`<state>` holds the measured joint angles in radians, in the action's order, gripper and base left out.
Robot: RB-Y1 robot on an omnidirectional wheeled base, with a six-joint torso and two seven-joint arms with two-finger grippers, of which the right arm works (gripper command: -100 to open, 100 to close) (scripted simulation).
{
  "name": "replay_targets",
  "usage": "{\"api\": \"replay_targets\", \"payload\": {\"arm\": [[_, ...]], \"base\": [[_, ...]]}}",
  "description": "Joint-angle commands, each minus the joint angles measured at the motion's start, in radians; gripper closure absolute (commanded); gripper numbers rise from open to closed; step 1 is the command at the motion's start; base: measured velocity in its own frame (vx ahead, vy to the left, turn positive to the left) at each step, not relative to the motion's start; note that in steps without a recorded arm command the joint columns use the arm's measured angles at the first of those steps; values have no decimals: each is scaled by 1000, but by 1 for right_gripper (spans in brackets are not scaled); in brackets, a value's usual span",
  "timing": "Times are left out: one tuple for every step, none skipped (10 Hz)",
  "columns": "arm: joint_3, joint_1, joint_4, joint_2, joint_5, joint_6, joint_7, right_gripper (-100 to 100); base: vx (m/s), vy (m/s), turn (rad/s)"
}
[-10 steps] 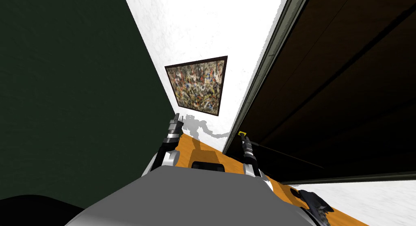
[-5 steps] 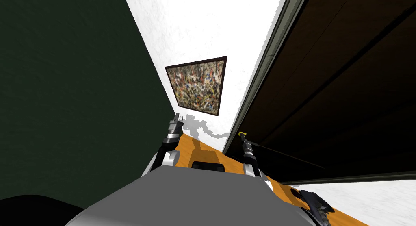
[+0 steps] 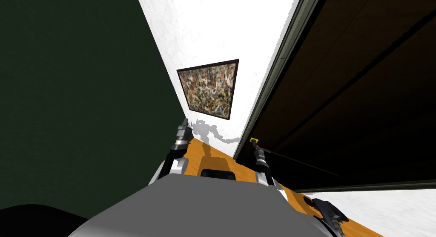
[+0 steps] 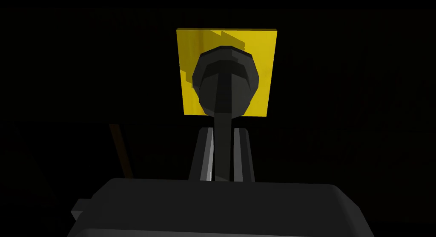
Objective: Pull the door open
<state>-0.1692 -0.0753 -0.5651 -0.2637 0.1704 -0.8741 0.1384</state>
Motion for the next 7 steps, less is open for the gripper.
{"api": "replay_targets", "payload": {"arm": [[15,9,0,-8,-9,-4,18,100],[24,13,-1,-15,-15,-7,30,100],[39,20,-3,-26,-23,-13,49,100],[48,24,-4,-33,-29,-16,62,100],[56,27,-5,-39,-34,-19,73,100],[64,30,-6,-45,-39,-21,82,100],[72,34,-8,-51,-44,-24,93,100]], "base": [[-202,-20,99],[-217,-21,113],[-244,-71,157],[-232,-62,160],[-203,-42,99],[-203,-33,86],[-191,-23,94]]}}
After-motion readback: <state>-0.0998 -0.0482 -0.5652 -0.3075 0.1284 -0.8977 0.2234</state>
